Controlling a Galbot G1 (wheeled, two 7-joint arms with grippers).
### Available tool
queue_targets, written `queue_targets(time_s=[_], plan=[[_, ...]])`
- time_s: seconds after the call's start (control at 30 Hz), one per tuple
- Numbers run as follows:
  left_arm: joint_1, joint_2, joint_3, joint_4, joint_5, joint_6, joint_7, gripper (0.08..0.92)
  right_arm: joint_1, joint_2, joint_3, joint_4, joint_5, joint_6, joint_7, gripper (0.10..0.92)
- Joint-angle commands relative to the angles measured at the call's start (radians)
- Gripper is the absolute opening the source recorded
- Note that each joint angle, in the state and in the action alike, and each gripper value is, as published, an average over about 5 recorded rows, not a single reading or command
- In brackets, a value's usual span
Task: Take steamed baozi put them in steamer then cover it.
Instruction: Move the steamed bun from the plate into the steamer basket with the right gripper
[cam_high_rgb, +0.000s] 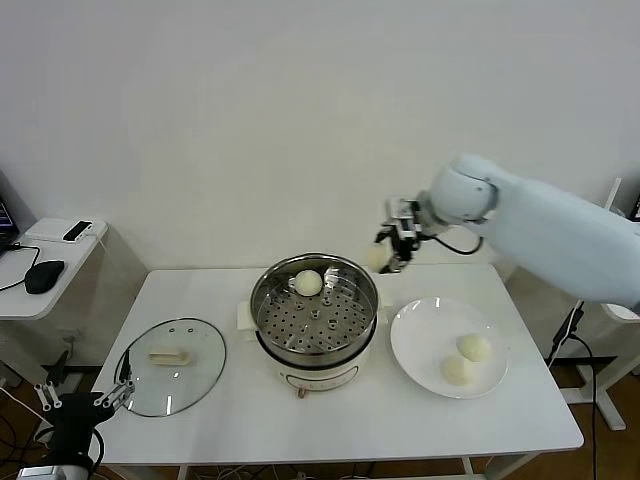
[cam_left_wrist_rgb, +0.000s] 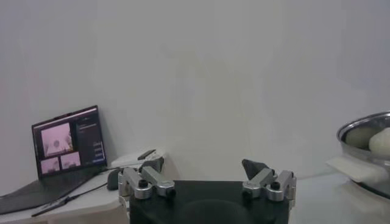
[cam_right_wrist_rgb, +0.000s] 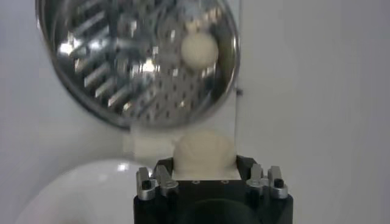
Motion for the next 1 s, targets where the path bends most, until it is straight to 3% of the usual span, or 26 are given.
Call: queue_targets(time_s=[0.03,0.3,1.0], plan=[[-0.004,0.000,-0.007,0.004,0.000,0.001,0.002,0.823,0.015,0.306,-0.049,-0.084,0.172,-0.089,0.086,0.646],[0.001,-0.006,-0.022,0.005,-0.001,0.000,0.003,0.823,-0.059,0.437,-0.070,-0.193,0.193,-0.135,0.128,0.652],[-0.006,-0.008,-0.038,0.011,-0.015,-0.002,0.004,0.823,-0.146,0.475,-0.096,-0.302,0.091,-0.147,0.122,0.651]])
